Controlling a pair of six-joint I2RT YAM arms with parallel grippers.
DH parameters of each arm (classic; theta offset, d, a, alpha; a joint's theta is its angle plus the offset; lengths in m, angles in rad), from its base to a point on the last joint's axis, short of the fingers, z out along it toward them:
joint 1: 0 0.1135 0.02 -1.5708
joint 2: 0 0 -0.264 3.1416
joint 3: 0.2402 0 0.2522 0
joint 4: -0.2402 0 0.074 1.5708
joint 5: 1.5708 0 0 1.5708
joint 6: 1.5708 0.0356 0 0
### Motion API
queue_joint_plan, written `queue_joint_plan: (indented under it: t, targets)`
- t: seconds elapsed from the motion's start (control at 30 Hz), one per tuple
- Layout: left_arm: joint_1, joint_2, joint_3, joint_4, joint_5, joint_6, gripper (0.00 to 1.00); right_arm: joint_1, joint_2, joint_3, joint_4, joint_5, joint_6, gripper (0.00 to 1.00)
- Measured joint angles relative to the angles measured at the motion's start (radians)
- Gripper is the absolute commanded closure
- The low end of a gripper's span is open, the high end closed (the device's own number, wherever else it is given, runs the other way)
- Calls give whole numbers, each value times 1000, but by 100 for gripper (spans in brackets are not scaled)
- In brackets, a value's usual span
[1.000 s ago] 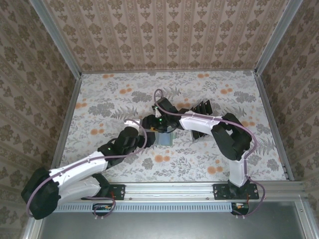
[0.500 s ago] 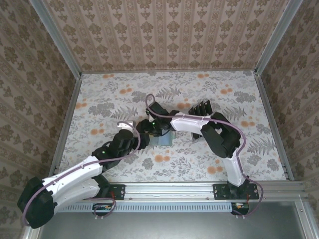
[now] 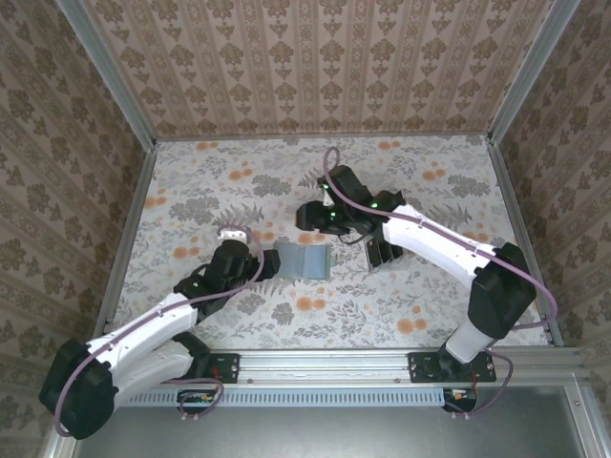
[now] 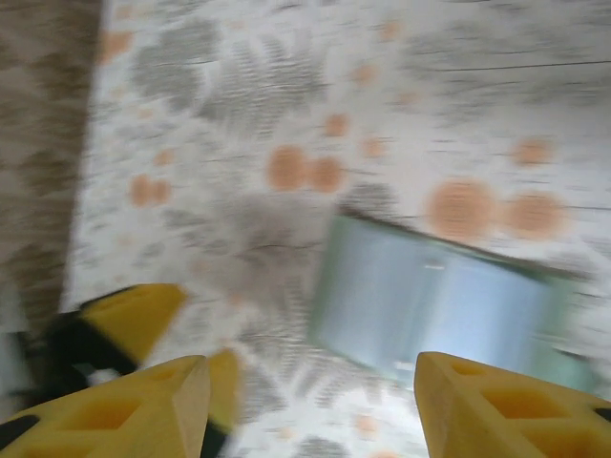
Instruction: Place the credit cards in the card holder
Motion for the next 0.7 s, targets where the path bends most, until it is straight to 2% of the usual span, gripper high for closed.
queue_joint_plan:
  t: [0.2,0.43,0.7]
  targets:
    - [58,81,76,-17,22,27,0,-26,-31,-56,-196,192,-121,50]
    - [83,174,150,-28,35,57,0,-28,-22,-59,-330,372,-154,57]
    - [83,234,152,-21,53,60,0,-63,59,-72,-372,435,-184,62]
